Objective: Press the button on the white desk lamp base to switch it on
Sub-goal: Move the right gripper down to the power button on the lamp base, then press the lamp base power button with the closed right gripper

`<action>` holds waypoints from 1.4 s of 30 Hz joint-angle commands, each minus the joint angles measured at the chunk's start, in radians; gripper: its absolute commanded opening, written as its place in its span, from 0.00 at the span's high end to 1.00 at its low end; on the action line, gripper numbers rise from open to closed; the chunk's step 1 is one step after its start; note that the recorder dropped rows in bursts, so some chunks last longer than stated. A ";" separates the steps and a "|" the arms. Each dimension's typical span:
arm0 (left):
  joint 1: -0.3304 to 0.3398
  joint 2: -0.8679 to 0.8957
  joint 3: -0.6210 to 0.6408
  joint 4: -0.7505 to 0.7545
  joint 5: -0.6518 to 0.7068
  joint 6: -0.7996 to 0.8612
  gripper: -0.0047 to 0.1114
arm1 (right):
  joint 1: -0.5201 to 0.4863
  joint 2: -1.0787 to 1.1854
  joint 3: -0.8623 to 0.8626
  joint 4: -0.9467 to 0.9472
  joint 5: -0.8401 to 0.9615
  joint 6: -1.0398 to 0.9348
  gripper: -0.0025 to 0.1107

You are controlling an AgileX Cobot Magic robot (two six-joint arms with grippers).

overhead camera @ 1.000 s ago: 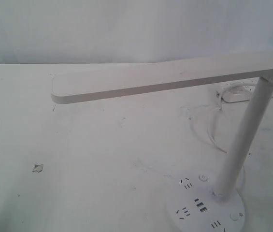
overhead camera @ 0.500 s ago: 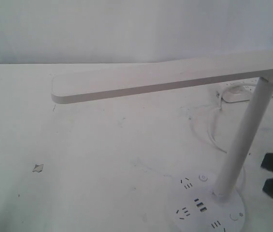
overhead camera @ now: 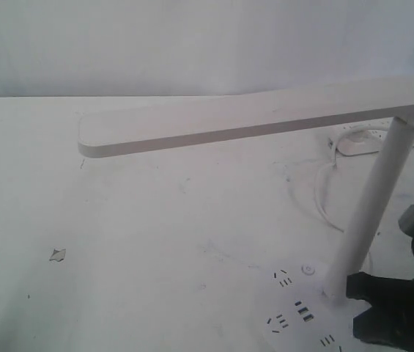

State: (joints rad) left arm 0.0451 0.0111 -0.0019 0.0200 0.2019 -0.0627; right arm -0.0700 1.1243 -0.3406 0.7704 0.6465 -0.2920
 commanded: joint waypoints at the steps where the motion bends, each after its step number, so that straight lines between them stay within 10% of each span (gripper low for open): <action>1: 0.002 0.000 0.002 -0.004 -0.001 0.000 0.96 | 0.002 0.077 -0.006 0.084 -0.030 -0.116 0.98; 22: 0.002 0.000 0.002 -0.004 -0.001 0.000 0.96 | 0.002 0.199 -0.008 0.108 -0.121 -0.205 0.98; 42: 0.002 0.000 0.002 -0.004 -0.001 0.000 0.96 | 0.002 -0.234 -0.008 -0.036 -0.089 -0.020 0.98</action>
State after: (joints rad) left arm 0.0451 0.0111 -0.0019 0.0200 0.2019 -0.0627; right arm -0.0700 0.9933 -0.3507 0.8066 0.5808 -0.3687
